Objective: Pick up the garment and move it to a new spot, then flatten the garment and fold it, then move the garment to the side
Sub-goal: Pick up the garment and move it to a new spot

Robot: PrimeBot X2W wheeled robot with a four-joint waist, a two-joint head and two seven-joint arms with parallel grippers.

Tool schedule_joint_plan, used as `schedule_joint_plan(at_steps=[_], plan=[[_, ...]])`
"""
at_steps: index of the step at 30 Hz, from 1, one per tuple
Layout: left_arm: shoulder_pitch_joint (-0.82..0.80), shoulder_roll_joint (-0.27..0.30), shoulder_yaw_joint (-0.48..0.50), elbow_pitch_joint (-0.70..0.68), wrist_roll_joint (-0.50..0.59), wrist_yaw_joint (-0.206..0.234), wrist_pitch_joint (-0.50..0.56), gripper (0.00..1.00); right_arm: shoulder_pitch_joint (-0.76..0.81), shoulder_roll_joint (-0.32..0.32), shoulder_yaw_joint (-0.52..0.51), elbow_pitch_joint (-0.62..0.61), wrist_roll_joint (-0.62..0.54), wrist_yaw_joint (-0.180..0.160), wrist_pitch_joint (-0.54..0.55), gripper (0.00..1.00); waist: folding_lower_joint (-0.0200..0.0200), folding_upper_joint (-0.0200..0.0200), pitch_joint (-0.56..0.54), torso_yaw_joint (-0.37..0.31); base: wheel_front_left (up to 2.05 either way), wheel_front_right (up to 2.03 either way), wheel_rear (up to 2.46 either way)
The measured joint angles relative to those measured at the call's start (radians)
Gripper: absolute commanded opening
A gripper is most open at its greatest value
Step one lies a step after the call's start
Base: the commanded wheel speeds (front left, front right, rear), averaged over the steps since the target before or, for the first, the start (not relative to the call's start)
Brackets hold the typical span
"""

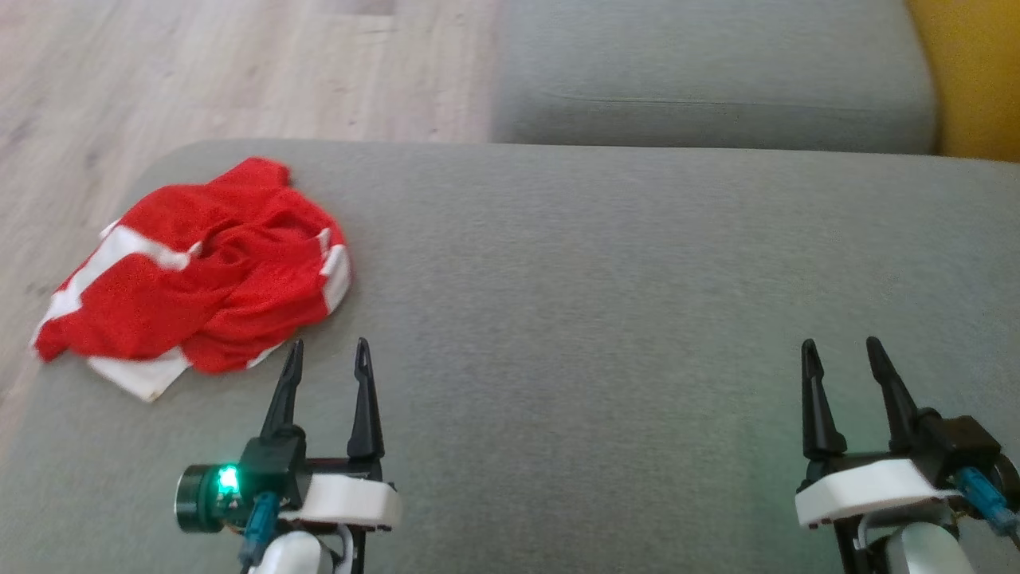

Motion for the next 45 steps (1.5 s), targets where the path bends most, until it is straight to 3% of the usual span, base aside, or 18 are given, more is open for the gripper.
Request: schedule_joint_plan(at_steps=[21, 33, 37, 41, 43, 44, 45], plan=[[-0.004, 0.001, 0.061, -0.03, -0.016, 0.034, 0.0, 1.0, -0.021, -0.001, 0.067, -0.047, -0.022, 0.0, -0.002, 1.0, 0.0, 0.0, 0.049, 0.335, 0.0, 0.0, 0.0], [-0.026, 0.0, 0.088, -0.066, 0.008, 0.043, 0.0, 1.0, -0.05, -0.002, 0.066, -0.041, -0.041, 0.0, -0.003, 1.0, 0.0, 0.0, 0.111, 0.388, 0.0, 0.0, 0.0], [-0.15, 0.0, 0.105, -0.097, 0.043, 0.038, 0.0, 1.0, -0.057, -0.003, 0.039, -0.061, -0.105, 0.0, -0.003, 1.0, 0.0, 0.0, 0.171, 0.398, 0.0, 0.0, 0.0], [-0.356, 0.006, 0.137, -0.058, 0.076, 0.002, -0.005, 1.0, -0.087, -0.004, 0.03, -0.079, -0.185, 0.0, -0.003, 1.0, 0.0002, 0.0, 0.25, 0.401, 0.0, 0.0, 0.0], [-0.456, 0.015, 0.144, 0.02, 0.082, -0.028, -0.006, 1.0, -0.105, -0.018, 0.029, -0.09, -0.209, 0.0, -0.003, 1.0, 0.0002, 0.0, 0.289, 0.401, 0.0, 0.0, 0.0], [-0.588, 0.03, 0.138, 0.205, 0.081, -0.081, -0.004, 1.0, -0.128, -0.06, 0.033, -0.098, -0.226, 0.0, -0.003, 1.0, 0.0003, 0.0, 0.344, 0.396, 0.0, 0.0, 0.0], [-0.632, 0.035, 0.135, 0.273, 0.081, -0.096, 0.011, 1.0, -0.135, -0.075, 0.036, -0.101, -0.23, 0.0, -0.003, 1.0, 0.0003, 0.0, 0.362, 0.394, 0.0, 0.0, 0.0]])
